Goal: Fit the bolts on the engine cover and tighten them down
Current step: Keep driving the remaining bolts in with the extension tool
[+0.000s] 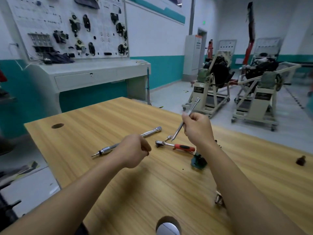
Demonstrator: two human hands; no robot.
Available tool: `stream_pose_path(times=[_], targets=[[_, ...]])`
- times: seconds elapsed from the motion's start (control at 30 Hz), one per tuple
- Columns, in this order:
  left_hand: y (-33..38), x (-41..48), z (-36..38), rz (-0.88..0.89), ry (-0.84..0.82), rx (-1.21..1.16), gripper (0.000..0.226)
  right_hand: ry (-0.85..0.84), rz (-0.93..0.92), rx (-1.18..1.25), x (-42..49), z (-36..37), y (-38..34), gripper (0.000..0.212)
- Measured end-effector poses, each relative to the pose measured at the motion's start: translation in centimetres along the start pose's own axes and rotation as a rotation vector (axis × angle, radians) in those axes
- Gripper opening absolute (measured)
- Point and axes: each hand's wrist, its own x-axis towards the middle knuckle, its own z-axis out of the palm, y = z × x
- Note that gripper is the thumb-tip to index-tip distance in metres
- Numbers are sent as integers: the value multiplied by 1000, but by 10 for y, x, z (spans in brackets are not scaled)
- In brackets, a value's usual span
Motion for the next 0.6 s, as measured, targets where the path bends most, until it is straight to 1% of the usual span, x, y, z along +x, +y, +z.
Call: stream_pose_path(times=[0.13,0.27,0.33,0.4,0.47,0.53,0.6], targets=[[-7,7,22,57,0,52,20,-15,-22,-83,0,4,12,36],[-18,12,36,82,-11,-10,21,-61,-32,-103,-5,13,20,36],[-20,14,37,99,-22,-33,25,-90,-56,-126,-9,17,23,35],[-19,18,30,75,-63,-90,32,-95,-82,-149,-11,20,26,36],[-16,28,14,34,-81,-259,32,-75,-104,-161,-11,20,26,37],[-10,44,-1,16,14,-445,20,-39,-110,-151,-8,17,25,36],[-3,64,-6,4,132,-492,12,-4,-99,-127,-6,14,25,34]])
